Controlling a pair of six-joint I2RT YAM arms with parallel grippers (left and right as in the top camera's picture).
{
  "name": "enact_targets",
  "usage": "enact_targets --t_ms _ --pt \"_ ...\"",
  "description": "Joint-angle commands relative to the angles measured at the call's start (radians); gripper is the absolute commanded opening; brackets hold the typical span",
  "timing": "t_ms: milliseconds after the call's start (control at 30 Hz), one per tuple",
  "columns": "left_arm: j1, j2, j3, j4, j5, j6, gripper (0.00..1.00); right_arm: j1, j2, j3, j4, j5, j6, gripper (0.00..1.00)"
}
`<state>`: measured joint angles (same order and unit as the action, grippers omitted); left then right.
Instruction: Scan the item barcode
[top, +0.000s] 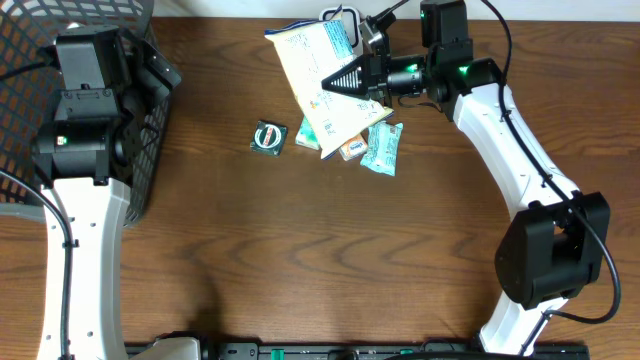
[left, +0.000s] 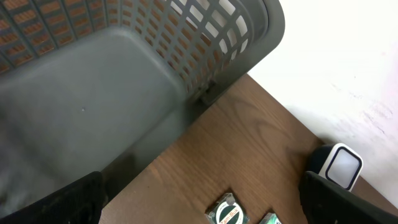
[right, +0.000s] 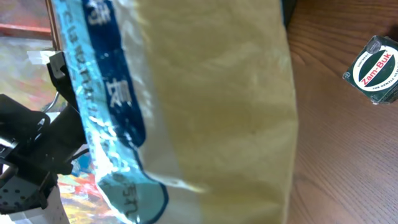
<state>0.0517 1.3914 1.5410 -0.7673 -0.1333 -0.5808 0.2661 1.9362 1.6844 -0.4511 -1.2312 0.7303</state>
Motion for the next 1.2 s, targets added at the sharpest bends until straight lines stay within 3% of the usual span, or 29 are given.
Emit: enact_targets --t_ms 0,333,633,867,900,967,1067,1167 --pt "0.004 -0.005 0.002 -0.003 -0.002 -0.012 0.98 0.004 -0.046 0.023 0.002 -0.031 -0.01 0.01" --pt "0.004 -0.005 0.002 -0.003 -0.002 -0.012 0.98 0.004 -0.046 0.023 -0.006 0.095 -0.097 0.01" --pt "0.004 -0.005 0.002 -0.003 -0.002 -0.012 0.98 -0.035 -0.051 0.034 -0.01 0.703 -0.235 0.01" --pt "0.004 -0.005 0.002 -0.003 -0.002 -0.012 0.98 -0.005 -0.048 0.035 -0.163 1.498 -0.48 0.02" --pt "0.004 -0.005 0.002 -0.003 -0.002 -0.012 0.98 0.02 -0.032 0.034 -0.21 1.707 -0.536 0.02" --pt "0.004 -0.005 0.002 -0.003 -0.002 -0.012 0.98 0.039 -0.007 0.025 -0.246 1.928 -0.556 0.01" --pt "0.004 -0.005 0.002 -0.003 -0.002 -0.012 0.98 0.043 0.032 0.002 -0.264 2.132 -0.556 0.01" --pt "0.004 -0.005 0.002 -0.003 -0.002 -0.012 0.98 0.03 0.077 -0.013 -0.292 2.155 -0.548 0.01"
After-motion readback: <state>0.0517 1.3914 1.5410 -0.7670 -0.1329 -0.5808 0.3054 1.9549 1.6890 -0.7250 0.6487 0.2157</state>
